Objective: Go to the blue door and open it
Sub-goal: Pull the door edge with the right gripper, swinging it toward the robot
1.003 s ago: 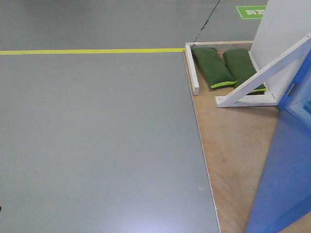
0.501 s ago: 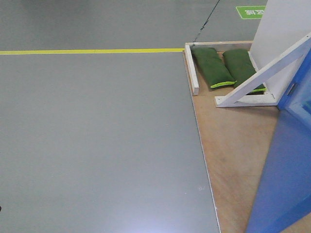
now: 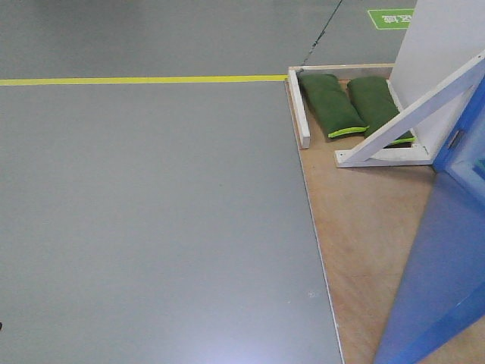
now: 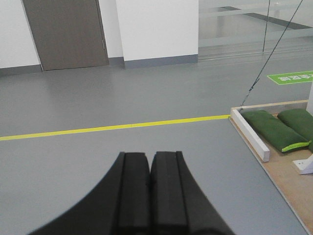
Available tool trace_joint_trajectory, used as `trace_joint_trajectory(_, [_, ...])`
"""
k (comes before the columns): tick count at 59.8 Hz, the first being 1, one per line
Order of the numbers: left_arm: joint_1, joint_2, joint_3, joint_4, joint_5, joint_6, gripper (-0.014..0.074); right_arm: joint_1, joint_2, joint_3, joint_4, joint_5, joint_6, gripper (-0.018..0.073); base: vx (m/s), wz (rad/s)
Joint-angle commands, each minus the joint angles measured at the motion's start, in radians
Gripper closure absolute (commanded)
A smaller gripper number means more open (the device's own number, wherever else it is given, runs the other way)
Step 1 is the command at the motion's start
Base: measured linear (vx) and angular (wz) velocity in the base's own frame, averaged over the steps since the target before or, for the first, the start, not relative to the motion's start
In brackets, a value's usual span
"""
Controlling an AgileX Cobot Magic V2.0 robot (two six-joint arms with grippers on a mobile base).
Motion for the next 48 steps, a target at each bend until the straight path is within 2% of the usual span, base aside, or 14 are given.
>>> trace_joint_trajectory(1, [-0.008,-0.014,0.006,0.0,-0.084,-0.003,0.0526,0.038,-0.057,-0.024,0.085,0.077,-0.032,0.0567,0.0,0.0])
trace_joint_trajectory(7, [-0.008,-0.014,0.006,0.0,-0.084,-0.003,0.0526,0.105,-0.066,-0.024,0.108,0.095,-0.032,0.0567,0.0,0.0])
trace_joint_trajectory(18, [-0.008,-0.014,0.006,0.0,-0.084,-0.003,0.0526,0.284,-0.072,-0.024,0.121,0.099,-0.032,0.0567,0.0,0.0])
trace_joint_trajectory(26, [-0.008,-0.014,0.006,0.0,-0.084,-0.003,0.0526,0.386,-0.072,-0.024,0.121,0.099,-0.032,0.0567,0.0,0.0])
trace_joint_trajectory(39, [-0.008,-0.014,0.006,0.0,-0.084,-0.003,0.0526,0.535,-0.06,-0.024,0.12,0.101,-0.032,0.0567,0.0,0.0])
trace_joint_trajectory(48, [-0.008,-0.014,0.006,0.0,-0.084,-0.003,0.0526,0.627,-0.022,-0.024,0.076,0.09,-0.032,0.0567,0.0,0.0])
